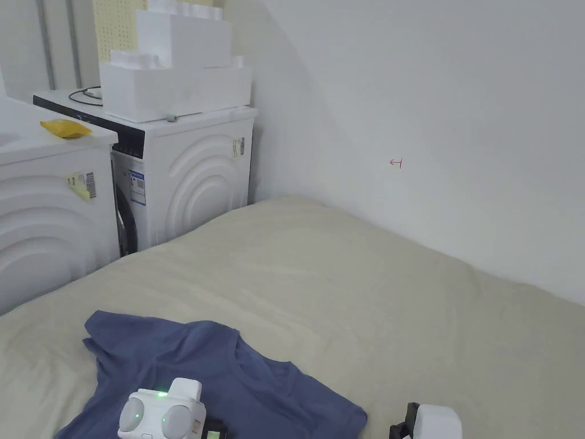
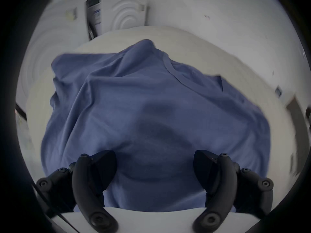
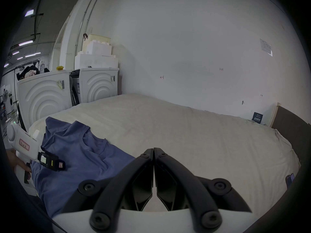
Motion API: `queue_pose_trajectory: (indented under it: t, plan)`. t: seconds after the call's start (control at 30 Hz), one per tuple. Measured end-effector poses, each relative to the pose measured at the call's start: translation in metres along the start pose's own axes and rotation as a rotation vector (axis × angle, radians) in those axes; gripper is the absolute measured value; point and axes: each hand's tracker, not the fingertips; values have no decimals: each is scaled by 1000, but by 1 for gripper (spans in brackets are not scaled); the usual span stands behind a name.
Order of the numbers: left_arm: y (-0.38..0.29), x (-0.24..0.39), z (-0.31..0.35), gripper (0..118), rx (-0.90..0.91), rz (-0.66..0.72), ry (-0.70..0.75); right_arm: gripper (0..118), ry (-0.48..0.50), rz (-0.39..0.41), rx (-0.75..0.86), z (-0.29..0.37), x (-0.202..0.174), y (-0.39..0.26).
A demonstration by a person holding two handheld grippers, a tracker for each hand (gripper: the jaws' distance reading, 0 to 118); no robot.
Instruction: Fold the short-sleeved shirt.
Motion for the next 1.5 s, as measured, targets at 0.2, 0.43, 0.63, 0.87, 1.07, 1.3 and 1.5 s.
queue_pose_trajectory:
  t: [0.2, 0.43, 0.63, 0.87, 1.07, 1.3, 1.5]
  plan:
    - [-4, 18, 3, 63, 46, -39, 40, 1, -23, -4, -10, 1, 14, -4]
    - [-11, 38, 2, 0, 70, -152, 110, 1, -44, -1, -8, 5, 28, -5]
    - [-5, 15, 15, 0, 102, -24, 16, 1, -61, -9, -4, 10, 36, -3]
    - [-7, -14, 52, 0, 232, 129, -123, 1, -76, -22, 13, 18, 47, 0]
    - [-1, -6, 81, 0, 316, 113, -188, 1, -99, -47, 26, 27, 59, 1]
    - [17, 42, 115, 0, 380, 90, -301, 1, -140, -70, 51, 41, 87, -2]
    - [35, 100, 139, 0, 419, -2, -393, 1, -211, -83, 74, 66, 126, -8]
